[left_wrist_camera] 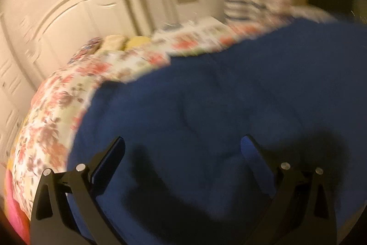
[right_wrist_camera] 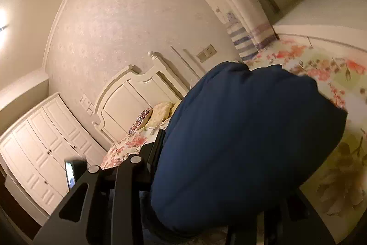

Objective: Fold large clothes

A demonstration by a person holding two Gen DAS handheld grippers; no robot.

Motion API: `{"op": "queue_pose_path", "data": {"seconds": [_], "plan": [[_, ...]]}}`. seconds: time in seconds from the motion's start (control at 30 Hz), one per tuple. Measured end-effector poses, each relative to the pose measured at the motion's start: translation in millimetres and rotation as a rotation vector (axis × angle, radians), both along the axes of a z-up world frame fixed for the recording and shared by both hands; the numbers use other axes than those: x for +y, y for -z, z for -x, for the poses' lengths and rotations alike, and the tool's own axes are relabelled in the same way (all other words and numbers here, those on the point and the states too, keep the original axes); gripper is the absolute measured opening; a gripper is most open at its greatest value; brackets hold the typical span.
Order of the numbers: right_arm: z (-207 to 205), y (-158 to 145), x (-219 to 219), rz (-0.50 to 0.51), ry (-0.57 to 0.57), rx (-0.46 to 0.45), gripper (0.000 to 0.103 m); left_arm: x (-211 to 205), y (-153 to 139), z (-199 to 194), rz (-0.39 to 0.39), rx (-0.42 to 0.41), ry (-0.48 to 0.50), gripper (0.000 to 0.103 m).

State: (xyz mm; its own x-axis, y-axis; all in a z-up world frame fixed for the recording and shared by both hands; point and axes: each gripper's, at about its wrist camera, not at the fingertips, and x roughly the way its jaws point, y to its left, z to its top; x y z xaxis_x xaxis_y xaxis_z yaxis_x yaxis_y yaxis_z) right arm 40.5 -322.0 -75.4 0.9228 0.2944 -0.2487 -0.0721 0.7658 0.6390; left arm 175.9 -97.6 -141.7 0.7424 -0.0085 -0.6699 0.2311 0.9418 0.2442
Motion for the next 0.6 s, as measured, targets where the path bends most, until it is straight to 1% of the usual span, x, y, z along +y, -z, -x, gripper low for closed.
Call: {"op": "queue_pose_path", "data": {"seconds": [0.03, 0.07, 0.1, 0.13, 0.2, 0.23, 0.27, 0.3, 0.33, 0.4, 0.43, 0.47, 0.5, 0.53, 0.57, 0.6], "plan": [[3, -6, 10, 0.036, -0.005, -0.001, 0.038, -1, 11, 15, 0.000, -0.046, -0.008, 0.100], [3, -11, 19, 0.080, -0.007, -0.007, 0.038, 0, 14, 21, 0.010, -0.066, -0.003, 0.099], [6, -20, 34, 0.157, -0.011, -0.021, 0.038, 4, 15, 26, 0.035, -0.069, 0.020, 0.099], [6, -28, 44, 0.218, -0.017, -0.030, 0.038, 13, 13, 31, 0.088, -0.047, 0.067, 0.098], [6, -44, 66, 0.340, -0.029, -0.044, 0.038, 30, 5, 35, 0.165, -0.019, 0.117, 0.097], [5, -52, 79, 0.400, -0.038, -0.051, 0.038, 48, -4, 40, 0.233, -0.026, 0.142, 0.097], [4, -58, 91, 0.456, -0.045, -0.060, 0.038, 61, -11, 43, 0.267, -0.042, 0.142, 0.097], [3, -67, 114, 0.545, -0.055, -0.078, 0.038, 78, -18, 45, 0.297, -0.067, 0.125, 0.097], [1, -71, 128, 0.597, -0.061, -0.088, 0.038, 99, -27, 46, 0.327, -0.096, 0.094, 0.097], [-5, -77, 171, 0.735, -0.088, -0.117, 0.038, 149, -44, 43, 0.403, -0.138, 0.000, 0.097], [-9, -78, 201, 0.824, -0.111, -0.135, 0.038, 181, -54, 42, 0.447, -0.165, -0.071, 0.097], [-13, -77, 220, 0.878, -0.128, -0.145, 0.038, 201, -61, 42, 0.470, -0.186, -0.118, 0.097], [-17, -72, 255, 0.975, -0.167, -0.166, 0.039, 223, -67, 43, 0.490, -0.214, -0.172, 0.097], [-20, -64, 282, 1.053, -0.200, -0.179, 0.039, 240, -73, 45, 0.499, -0.237, -0.211, 0.097], [-22, -50, 315, 1.162, -0.241, -0.184, 0.039, 256, -77, 48, 0.507, -0.258, -0.249, 0.097], [-26, -35, 340, 1.261, -0.286, -0.175, 0.044, 271, -80, 52, 0.513, -0.276, -0.282, 0.097]]}}
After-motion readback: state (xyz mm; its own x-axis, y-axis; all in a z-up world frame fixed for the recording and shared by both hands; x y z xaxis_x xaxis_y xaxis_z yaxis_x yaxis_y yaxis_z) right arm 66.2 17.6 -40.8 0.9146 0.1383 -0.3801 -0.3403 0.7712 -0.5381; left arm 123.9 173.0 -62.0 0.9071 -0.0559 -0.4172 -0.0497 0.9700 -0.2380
